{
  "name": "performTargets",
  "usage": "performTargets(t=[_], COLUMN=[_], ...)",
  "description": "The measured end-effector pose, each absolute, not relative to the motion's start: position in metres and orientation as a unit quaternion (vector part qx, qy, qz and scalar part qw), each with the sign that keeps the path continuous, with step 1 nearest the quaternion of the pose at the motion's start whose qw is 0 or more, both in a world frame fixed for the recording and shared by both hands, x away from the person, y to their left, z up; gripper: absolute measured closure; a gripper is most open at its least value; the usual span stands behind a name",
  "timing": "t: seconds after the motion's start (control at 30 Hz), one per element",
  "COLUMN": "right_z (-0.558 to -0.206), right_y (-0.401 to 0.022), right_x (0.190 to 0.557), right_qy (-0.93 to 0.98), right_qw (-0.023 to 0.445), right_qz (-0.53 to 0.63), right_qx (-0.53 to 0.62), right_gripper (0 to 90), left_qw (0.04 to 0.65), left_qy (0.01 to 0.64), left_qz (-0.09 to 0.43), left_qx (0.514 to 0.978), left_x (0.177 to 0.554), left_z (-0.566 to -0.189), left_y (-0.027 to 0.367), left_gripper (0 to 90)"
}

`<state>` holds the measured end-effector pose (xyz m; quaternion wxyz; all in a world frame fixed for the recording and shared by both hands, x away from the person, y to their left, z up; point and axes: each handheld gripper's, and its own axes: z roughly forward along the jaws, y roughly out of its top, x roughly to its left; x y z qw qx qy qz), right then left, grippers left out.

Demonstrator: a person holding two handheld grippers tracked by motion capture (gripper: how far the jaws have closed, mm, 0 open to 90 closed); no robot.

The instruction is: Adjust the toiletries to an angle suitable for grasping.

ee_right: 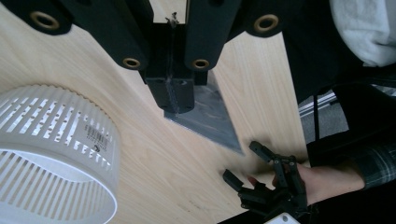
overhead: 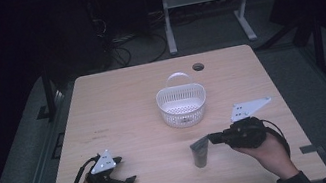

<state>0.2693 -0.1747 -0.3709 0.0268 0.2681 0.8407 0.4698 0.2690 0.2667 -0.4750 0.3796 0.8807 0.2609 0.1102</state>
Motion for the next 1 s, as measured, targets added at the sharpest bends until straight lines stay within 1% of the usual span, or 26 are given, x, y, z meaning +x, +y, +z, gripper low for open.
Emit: performTargets(t=[0.73,1.0], right_z=[-0.369,-0.37], right_y=[-0.165,-0.167], right_x=[0.293,0.291], right_qy=[0.846,0.846], right_qw=[0.034,0.034], right_qz=[0.461,0.46], right_qx=[0.267,0.266], right_gripper=[89.8,89.6], left_qw=[0.38,0.38], left_qy=[0.261,0.261], left_qz=[0.111,0.111], left_qx=[0.881,0.88], left_x=[0.269,0.269], left_z=[-0.475,-0.475], left_y=[0.267,0.267], left_gripper=[12.9,12.9])
